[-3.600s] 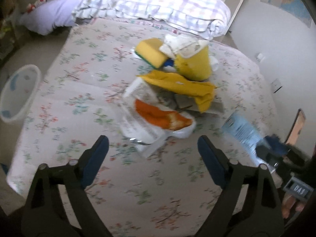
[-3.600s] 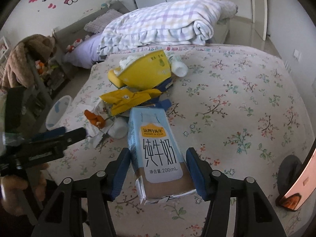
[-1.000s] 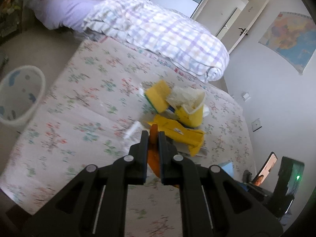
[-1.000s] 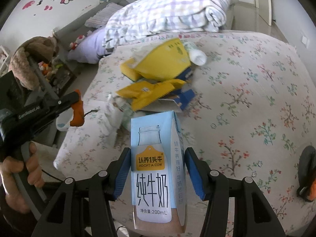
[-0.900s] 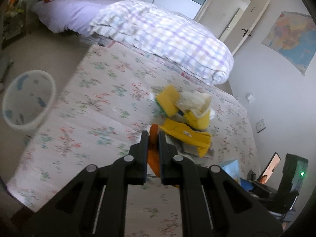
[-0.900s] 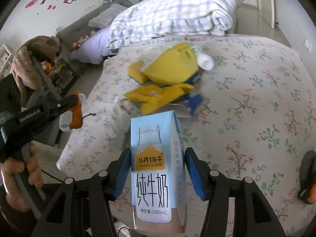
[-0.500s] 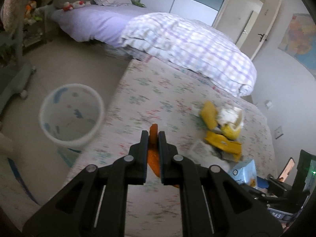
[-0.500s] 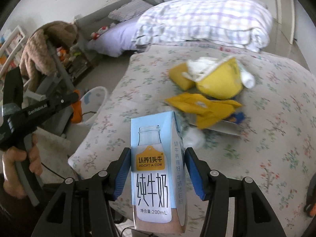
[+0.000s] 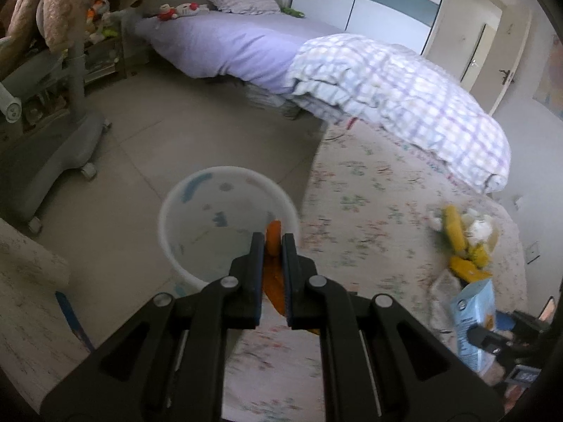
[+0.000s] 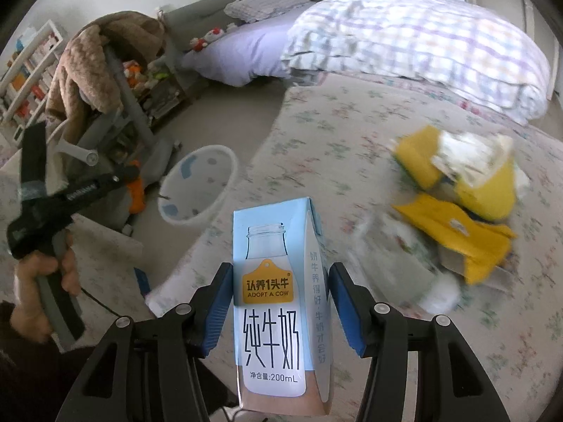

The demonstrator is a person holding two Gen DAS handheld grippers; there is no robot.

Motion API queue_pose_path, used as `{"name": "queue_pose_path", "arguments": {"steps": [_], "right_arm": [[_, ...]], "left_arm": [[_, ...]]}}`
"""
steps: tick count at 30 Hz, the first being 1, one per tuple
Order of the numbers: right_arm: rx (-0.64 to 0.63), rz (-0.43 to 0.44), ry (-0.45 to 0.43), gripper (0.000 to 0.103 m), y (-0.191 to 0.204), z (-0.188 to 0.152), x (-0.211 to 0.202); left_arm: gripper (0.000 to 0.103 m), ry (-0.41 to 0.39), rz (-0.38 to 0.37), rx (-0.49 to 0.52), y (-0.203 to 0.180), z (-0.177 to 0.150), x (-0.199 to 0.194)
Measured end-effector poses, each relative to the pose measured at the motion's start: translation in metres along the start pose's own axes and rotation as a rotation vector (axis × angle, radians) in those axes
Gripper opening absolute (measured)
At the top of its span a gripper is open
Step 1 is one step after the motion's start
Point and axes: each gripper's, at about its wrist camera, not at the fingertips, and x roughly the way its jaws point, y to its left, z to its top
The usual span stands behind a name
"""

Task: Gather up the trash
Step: 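Carry the orange wrapper over the white bin and open the left tool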

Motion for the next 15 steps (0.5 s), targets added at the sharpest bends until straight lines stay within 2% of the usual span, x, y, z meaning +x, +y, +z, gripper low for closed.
{"name": "queue_pose_path", "arguments": {"steps": [3,10,15], "right_arm": [[-0.025,0.029,0.005,0.056,0.019,0.014,0.013],[-0.098,0.075,-0.002,0.056,0.062,0.046,0.054],[-0.093,0.116,0.015,0.056,0.072,0.059,0.089]], "left_arm": [[0.011,0.001,0.018,0.0,0.015,0.003,0.011],[0.011,0.008,0.009,-0.099,0.054,0.006,0.035],[0.011,-0.003,0.014,-0.116,0.062,0.01,0.051]]}}
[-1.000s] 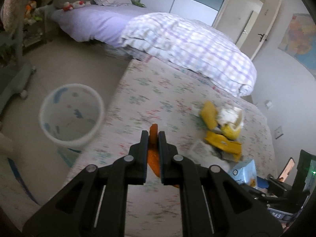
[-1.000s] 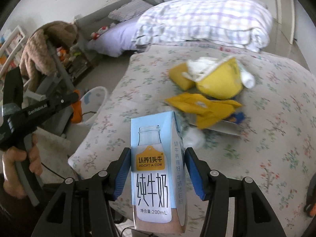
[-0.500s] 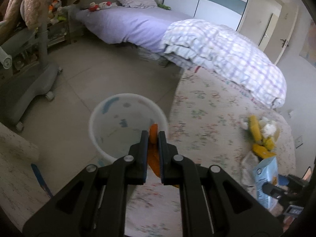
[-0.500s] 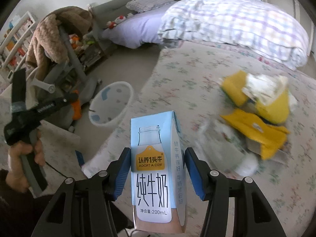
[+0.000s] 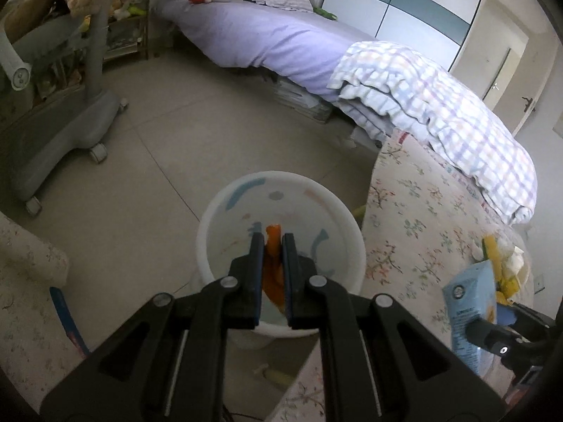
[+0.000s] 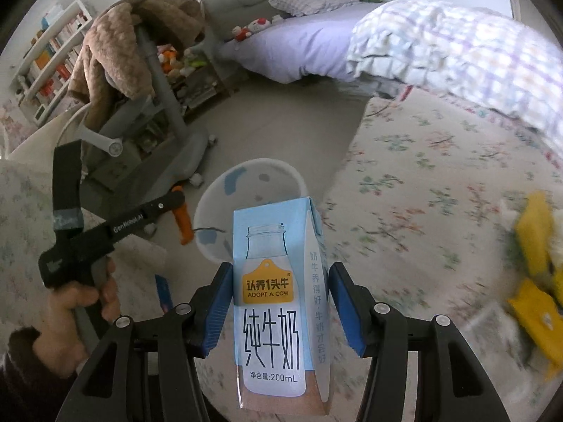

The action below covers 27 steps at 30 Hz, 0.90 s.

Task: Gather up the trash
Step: 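Carry the orange wrapper over the white bin and open the left tool, then carry the milk carton over the white bin and open the right tool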

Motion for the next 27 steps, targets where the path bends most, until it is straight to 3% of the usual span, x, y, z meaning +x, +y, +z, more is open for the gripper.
{"name": "queue_pose_path", "arguments": {"steps": [7,9,11,22,27], "right_arm": [[0.006,0.017,0.032,0.056,-0.002,0.018,0.039],[0.014,0.019,0.032,0.056,-0.003,0.023,0.046],[0.026,0.019,0.033,0.056,-0.004,0.029,0.053],[0.004,-0.016,0.066,0.057,0.015,0.052,0.098],[0.031,-0.018,0.068,0.057,0.02,0.062,0.113]], "left_arm": [[0.012,-0.028,-0.012,0.004,0.008,0.002,0.01],[0.03,-0.028,0.0,-0.008,0.013,0.004,0.013],[0.064,-0.021,0.013,-0.037,0.02,0.004,0.013],[0.102,0.003,0.237,-0.129,0.06,-0.013,-0.004],[0.102,0.017,0.272,-0.098,0.063,-0.021,-0.003]]}}
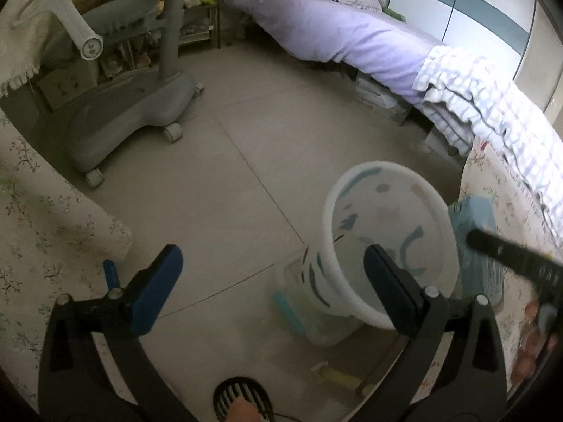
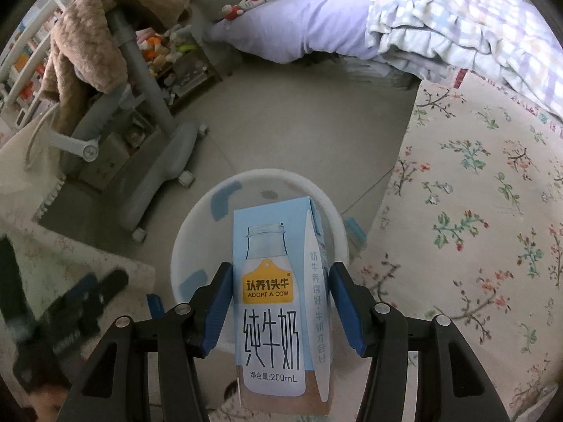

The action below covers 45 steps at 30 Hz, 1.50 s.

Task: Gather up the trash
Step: 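Carry the milk carton over the white bin and open the right tool, then grasp the white paper bag with the left tool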

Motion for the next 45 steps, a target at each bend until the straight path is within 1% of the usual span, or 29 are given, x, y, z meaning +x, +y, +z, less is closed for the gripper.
{"name": "queue_pose_path", "arguments": {"steps": [3,5,6,9,13,20,26,34,39,42,45], "right_arm": [[-0.009,0.016,-0.02,0.06,0.003,0.006,0.001],[-0.006,0.035,-0.04,0.074,0.002,0.01,-0.005],[0.0,0.041,-0.055,0.075,0.0,0.011,-0.011],[-0.007,0.026,-0.067,0.075,-0.006,0.008,-0.026],[-0.005,-0.015,-0.072,0.075,-0.021,-0.006,-0.05],[0.034,-0.108,-0.079,0.077,-0.067,-0.047,-0.104],[0.075,-0.18,-0.099,0.078,-0.107,-0.073,-0.151],[0.16,-0.243,-0.126,0.079,-0.163,-0.104,-0.21],[0.217,-0.274,-0.131,0.08,-0.193,-0.121,-0.228],[0.275,-0.261,-0.109,0.08,-0.211,-0.129,-0.234],[0.303,-0.258,-0.072,0.08,-0.226,-0.136,-0.238]], "left_arm": [[0.102,0.007,0.0,0.011,-0.002,-0.003,-0.002],[0.102,0.0,-0.003,0.024,-0.005,-0.002,-0.006],[0.102,-0.005,-0.004,0.029,-0.007,-0.002,-0.008],[0.102,-0.018,-0.01,0.056,-0.016,-0.004,-0.016],[0.102,-0.014,-0.025,0.1,-0.033,-0.01,-0.024],[0.102,-0.013,-0.061,0.169,-0.071,-0.022,-0.045],[0.102,-0.009,-0.1,0.222,-0.106,-0.033,-0.06],[0.102,0.052,-0.172,0.263,-0.154,-0.057,-0.07],[0.102,0.076,-0.203,0.289,-0.185,-0.071,-0.075],[0.102,0.088,-0.219,0.32,-0.203,-0.077,-0.077],[0.102,0.105,-0.239,0.349,-0.221,-0.081,-0.076]]}}
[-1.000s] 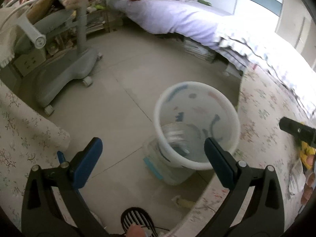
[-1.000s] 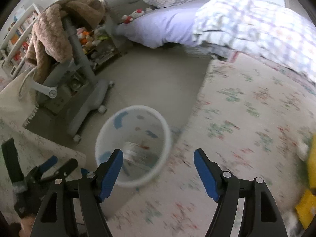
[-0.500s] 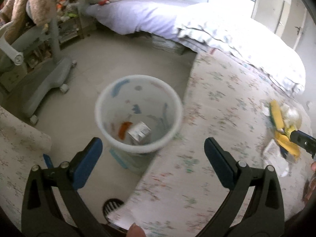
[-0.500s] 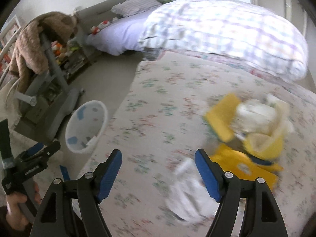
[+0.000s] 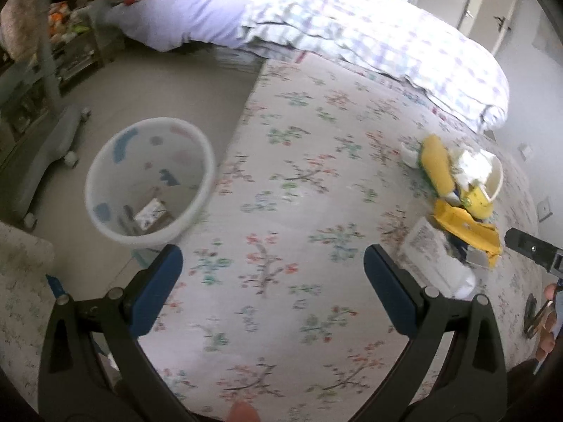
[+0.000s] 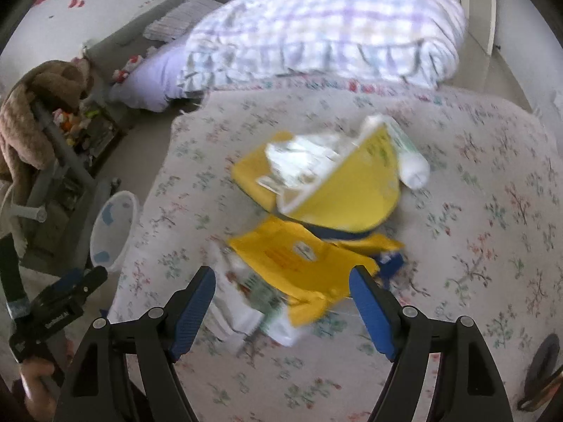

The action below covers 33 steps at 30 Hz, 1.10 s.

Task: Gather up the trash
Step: 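Grasp the white paper bag with the left tool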

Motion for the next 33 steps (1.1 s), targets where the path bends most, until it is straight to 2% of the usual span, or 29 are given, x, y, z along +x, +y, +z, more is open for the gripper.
{"name": "queue_pose_path", "arguments": {"steps": [14,18,21,25,27,30,33], "right_arm": [[0.165,-0.001,0.104,0.08,-0.062,0.001,0.012],[0.18,-0.015,0.101,0.08,-0.068,0.001,0.011],[0.185,-0.015,0.105,0.08,-0.071,-0.002,0.011],[0.189,-0.02,0.117,0.08,-0.075,-0.008,0.012],[0.192,-0.02,0.118,0.08,-0.076,-0.01,0.012],[0.197,-0.018,0.116,0.08,-0.078,-0.012,0.01],[0.195,-0.016,0.115,0.08,-0.077,-0.012,0.009]], "left_arm": [[0.102,0.133,-0.14,0.073,-0.073,0.012,0.033],[0.102,0.177,-0.207,0.182,-0.106,0.003,0.04],[0.102,0.197,-0.231,0.281,-0.127,-0.007,0.044],[0.102,0.22,-0.237,0.343,-0.14,-0.017,0.051],[0.1,0.23,-0.238,0.358,-0.142,-0.018,0.055],[0.09,0.247,-0.254,0.365,-0.142,-0.019,0.058],[0.076,0.263,-0.265,0.38,-0.143,-0.021,0.061]]}}
